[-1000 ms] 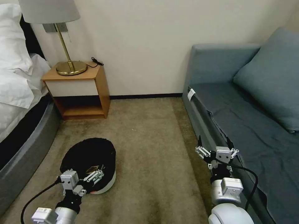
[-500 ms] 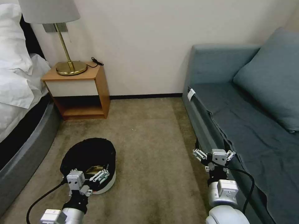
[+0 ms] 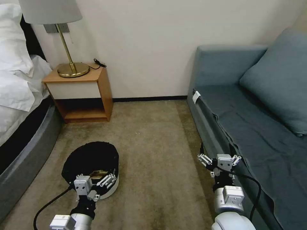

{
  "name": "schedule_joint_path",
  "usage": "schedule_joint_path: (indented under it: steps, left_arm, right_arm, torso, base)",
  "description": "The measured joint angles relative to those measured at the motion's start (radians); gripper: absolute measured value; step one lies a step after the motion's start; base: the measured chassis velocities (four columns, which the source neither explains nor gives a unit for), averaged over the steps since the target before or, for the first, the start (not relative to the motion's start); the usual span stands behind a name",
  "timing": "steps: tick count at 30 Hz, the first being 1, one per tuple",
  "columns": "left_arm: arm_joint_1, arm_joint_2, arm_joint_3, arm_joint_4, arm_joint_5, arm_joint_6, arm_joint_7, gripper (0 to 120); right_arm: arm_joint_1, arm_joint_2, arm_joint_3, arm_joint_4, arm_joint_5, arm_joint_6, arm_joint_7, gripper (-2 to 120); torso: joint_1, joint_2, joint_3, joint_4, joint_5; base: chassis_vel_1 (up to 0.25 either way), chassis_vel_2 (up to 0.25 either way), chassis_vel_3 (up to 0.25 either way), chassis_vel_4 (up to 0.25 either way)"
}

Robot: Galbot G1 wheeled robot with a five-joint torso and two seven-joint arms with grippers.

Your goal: Pick up the trash bin, then pick up the garbage on the floor and place it into the trash bin.

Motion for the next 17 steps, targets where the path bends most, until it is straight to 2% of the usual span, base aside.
schedule_joint_path:
  steps: [17]
  left_arm:
    - [0.0,0.0,0.001,0.005,0.001,-0.001,-0.005,100]
  right_arm:
    - [0.003,-0.003,0.006,-0.008,-0.005,0.003,-0.012,100]
  torso:
    - [0.0,0.0,0.0,0.0,0.0]
  base:
    - [0.0,0.0,0.0,0.0]
